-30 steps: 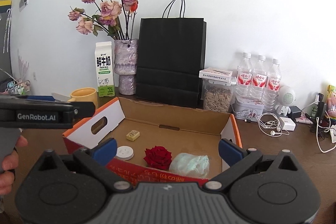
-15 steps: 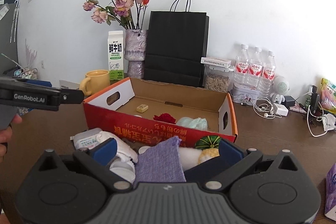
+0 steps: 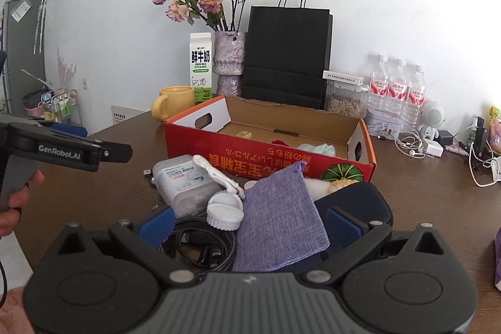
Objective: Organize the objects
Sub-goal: 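Withdraw both open tools from the box back toward the pile, then grasp the white ribbed cap with the right tool while the left tool grasps the white wipes bottle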
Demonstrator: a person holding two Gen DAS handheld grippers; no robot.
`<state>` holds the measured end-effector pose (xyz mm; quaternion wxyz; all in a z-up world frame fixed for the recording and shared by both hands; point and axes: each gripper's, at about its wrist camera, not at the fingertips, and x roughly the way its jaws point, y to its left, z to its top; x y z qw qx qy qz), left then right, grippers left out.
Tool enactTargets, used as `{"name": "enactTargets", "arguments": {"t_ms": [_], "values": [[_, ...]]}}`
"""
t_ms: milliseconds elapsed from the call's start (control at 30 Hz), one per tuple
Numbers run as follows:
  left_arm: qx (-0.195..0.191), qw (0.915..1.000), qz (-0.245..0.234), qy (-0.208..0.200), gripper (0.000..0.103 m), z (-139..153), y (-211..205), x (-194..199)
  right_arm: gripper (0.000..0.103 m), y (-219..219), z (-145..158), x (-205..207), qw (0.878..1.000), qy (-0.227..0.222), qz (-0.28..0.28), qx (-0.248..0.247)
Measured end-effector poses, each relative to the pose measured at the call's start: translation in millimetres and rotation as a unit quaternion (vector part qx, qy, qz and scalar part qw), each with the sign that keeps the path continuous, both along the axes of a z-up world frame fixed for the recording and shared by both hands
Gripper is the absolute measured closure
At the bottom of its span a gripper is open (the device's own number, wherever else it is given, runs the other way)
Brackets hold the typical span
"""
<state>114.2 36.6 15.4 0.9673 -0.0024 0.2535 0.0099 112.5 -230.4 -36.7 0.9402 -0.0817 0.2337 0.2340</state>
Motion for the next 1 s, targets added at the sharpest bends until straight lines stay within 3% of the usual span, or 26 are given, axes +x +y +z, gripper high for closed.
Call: {"name": "enactTargets", "arguments": {"t_ms": [67,333,567,1000], "values": [[-0.001,1.0,0.003,0.004,0.0,-2.7,2.2,-1.1,0.002,3.1,-4.1,1.1,1.0,0.005,0.002,0.0],[-0.01,0.9999,0.008,0.011,0.0,-7.4,7.6,0.2,0.042,23.3,-19.3,23.1,0.999,0.03,0.022,-0.002],[-0.015,0.9997,0.009,0.018,0.0,-12.1,8.6,1.9,0.052,40.8,-32.9,52.0,0.998,0.061,0.028,-0.007],[-0.02,0.9994,0.01,0.027,0.0,-18.5,10.1,7.1,0.064,51.6,-41.4,69.2,0.996,0.084,0.021,-0.007]]}}
